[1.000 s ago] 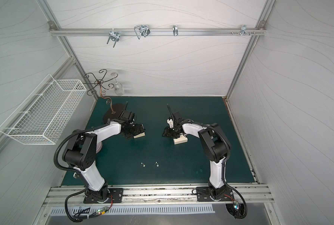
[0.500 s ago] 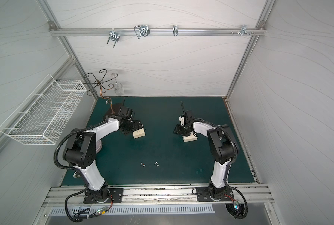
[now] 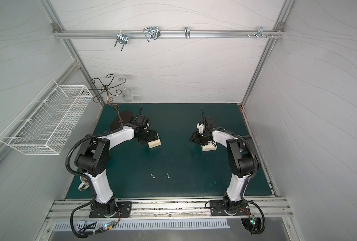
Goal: Place the earrings into the drawer-style jewelry box
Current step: Move the jewelry box to the center of the board.
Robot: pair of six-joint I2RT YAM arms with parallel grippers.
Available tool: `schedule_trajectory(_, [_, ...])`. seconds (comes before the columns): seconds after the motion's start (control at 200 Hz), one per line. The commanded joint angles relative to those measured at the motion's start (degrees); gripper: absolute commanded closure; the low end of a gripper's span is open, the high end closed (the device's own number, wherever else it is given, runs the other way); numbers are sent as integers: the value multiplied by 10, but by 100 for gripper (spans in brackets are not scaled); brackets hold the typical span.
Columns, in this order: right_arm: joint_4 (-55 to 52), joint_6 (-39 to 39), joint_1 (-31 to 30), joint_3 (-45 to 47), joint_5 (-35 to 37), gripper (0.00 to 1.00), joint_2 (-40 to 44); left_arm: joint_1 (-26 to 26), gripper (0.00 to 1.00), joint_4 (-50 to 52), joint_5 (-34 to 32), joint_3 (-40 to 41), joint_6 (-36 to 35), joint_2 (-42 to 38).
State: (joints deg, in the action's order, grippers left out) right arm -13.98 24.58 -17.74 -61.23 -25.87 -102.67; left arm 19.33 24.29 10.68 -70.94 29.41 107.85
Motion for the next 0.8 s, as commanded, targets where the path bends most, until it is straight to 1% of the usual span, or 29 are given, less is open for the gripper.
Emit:
schedule_trajectory(0.0, [18, 52, -14, -6, -54, 51, 5, 12, 19, -23, 18, -32, -6, 15])
schedule_trajectory(0.13, [-19, 59, -44, -52, -58, 52, -27, 25, 23, -24, 32, -46, -16, 27])
schedule_trajectory(0.185, [-12, 63, -53, -57, -62, 52, -34, 30, 26, -26, 38, -52, -19, 31])
schedule_trajectory(0.275, [17, 84, -64, -51, -61, 53, -38, 37, 35, -28, 50, -55, -22, 39])
schedule_trajectory(0.325, [25, 94, -68, -52, -56, 54, -43, 40, 37, -31, 56, -53, -25, 40])
schedule_trajectory(0.485, [50, 130, -75, -60, -48, 57, -69, 50, 43, -38, 71, -51, -36, 44])
schedule_trajectory(0.57, [68, 156, -75, -62, -46, 59, -84, 52, 49, -41, 82, -53, -42, 48])
schedule_trajectory(0.795, [77, 178, -75, -97, -39, 61, -117, 55, 57, -41, 100, -48, -64, 48])
